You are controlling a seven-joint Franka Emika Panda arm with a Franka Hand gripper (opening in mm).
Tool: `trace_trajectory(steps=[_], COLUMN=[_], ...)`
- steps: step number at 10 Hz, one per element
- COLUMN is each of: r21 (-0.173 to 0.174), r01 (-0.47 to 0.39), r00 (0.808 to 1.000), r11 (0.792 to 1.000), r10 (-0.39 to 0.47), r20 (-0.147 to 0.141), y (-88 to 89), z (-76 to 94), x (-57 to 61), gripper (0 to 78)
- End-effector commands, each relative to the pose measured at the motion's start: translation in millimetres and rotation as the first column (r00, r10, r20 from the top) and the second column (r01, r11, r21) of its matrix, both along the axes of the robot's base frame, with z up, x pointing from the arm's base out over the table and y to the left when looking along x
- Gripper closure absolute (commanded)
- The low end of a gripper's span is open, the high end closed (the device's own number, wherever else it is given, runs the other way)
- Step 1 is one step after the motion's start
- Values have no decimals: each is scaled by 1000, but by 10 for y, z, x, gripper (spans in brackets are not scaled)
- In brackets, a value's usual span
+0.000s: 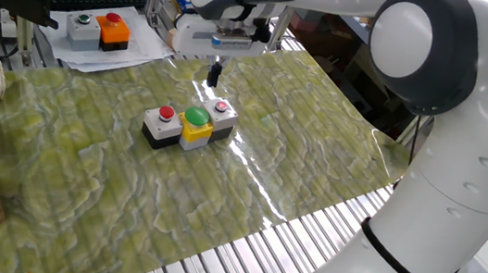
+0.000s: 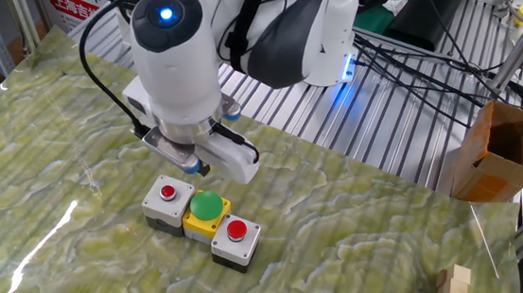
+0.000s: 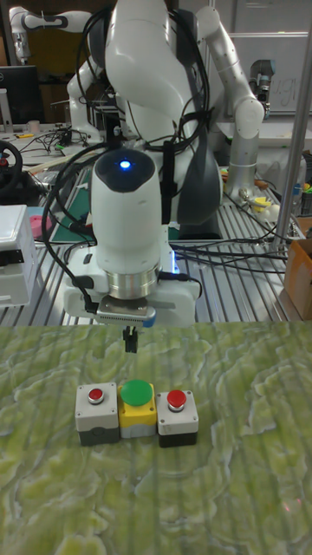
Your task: Press three buttons from left to right in sequence
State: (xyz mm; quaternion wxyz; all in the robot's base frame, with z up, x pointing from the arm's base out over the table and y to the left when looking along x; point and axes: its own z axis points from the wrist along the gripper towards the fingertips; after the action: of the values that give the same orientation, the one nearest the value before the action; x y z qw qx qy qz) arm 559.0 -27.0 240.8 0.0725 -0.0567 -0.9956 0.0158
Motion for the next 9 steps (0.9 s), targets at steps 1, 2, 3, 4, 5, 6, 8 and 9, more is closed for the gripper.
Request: trace_trajectory(steps=[1,2,3,4,5,6,8,9], r21=[25,21,18,20,22,19,18,16], r01=[19,27,32,31,37,41,52,62], r00=[1000,1000,999,999,999,999,998,998], r11=[1000,999,999,999,999,999,998,998], r10=[-19,-27,-31,-31,-36,-41,-52,-62], r20=[8,-12,-20,-21,-21,-20,-20,-17], y=[-2,-2,-2,-2,-2,-2,115,188], z=[13,13,13,13,13,13,43,37], x=[7,7,7,7,7,7,16,15], gripper=[762,762,762,762,762,762,762,762])
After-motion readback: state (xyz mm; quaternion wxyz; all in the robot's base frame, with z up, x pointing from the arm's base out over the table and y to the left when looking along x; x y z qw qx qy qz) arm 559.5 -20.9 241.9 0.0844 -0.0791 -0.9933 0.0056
